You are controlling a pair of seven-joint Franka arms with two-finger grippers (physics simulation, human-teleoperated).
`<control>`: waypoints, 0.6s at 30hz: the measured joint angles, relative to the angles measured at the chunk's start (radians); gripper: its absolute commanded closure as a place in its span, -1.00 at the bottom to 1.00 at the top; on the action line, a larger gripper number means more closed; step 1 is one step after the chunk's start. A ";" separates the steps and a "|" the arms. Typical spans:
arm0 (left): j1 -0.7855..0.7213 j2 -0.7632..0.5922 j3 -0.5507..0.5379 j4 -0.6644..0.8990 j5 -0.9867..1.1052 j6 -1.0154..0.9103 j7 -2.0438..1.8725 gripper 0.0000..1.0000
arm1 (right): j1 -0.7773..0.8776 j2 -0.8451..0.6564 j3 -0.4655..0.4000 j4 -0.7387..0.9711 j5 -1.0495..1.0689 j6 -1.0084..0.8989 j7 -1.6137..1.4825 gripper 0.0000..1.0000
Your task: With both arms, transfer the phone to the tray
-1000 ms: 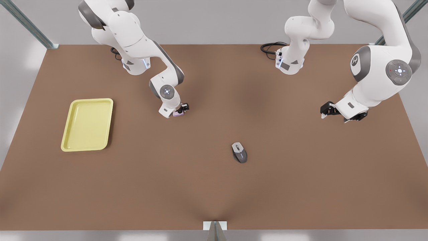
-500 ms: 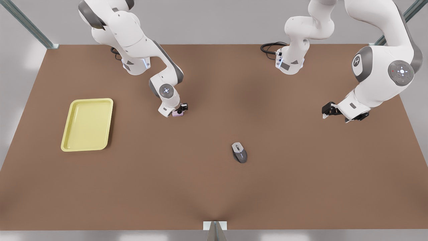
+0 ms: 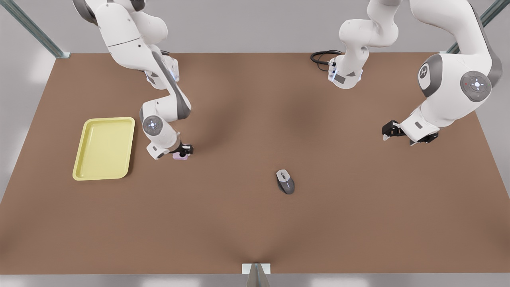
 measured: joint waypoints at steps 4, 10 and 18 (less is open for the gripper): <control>0.001 0.000 0.000 0.002 0.000 -0.001 -0.001 -1.00 | -0.098 -0.067 -0.131 -0.029 -0.004 -0.088 -0.140 -0.47; 0.019 0.014 -0.033 0.037 -0.003 0.002 -0.005 -1.00 | -0.427 -0.059 -0.144 -0.056 -0.069 -0.128 -0.391 -0.47; -0.022 0.031 -0.049 0.056 0.001 0.000 -0.012 -1.00 | -0.517 0.047 -0.140 0.092 -0.127 -0.121 -0.677 -1.00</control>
